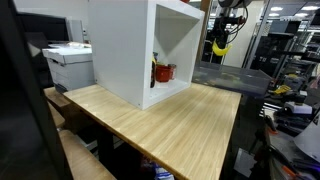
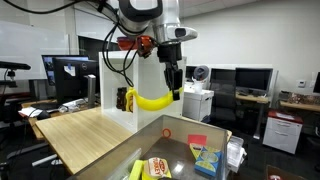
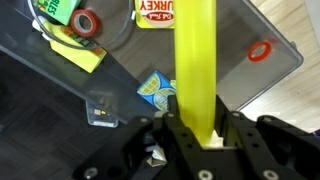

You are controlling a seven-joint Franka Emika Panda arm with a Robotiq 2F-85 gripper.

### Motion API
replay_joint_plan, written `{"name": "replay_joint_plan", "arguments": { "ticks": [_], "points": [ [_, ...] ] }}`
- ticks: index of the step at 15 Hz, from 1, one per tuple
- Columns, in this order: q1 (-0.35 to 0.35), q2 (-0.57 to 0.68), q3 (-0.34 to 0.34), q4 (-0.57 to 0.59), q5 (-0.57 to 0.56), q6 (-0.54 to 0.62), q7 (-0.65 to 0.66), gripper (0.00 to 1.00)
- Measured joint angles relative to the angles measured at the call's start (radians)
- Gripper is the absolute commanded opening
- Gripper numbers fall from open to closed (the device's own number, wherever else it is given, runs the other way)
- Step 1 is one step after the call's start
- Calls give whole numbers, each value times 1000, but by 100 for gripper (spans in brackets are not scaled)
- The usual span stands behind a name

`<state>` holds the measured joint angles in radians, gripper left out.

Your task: Put the banana in the grey container

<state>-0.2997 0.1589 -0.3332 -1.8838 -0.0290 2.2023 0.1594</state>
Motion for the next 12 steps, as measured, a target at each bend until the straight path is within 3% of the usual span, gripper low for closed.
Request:
{"name": "replay_joint_plan", "arguments": {
  "ticks": [9, 10, 11, 12],
  "points": [
    [-16, 104, -1, 22, 75, -8, 17, 11],
    [-23, 124, -1, 36, 80, -14, 29, 22],
    [-26, 131, -1, 41, 82, -15, 30, 60],
    [-28, 136, -2, 45, 86, -18, 33, 60]
  ]
}}
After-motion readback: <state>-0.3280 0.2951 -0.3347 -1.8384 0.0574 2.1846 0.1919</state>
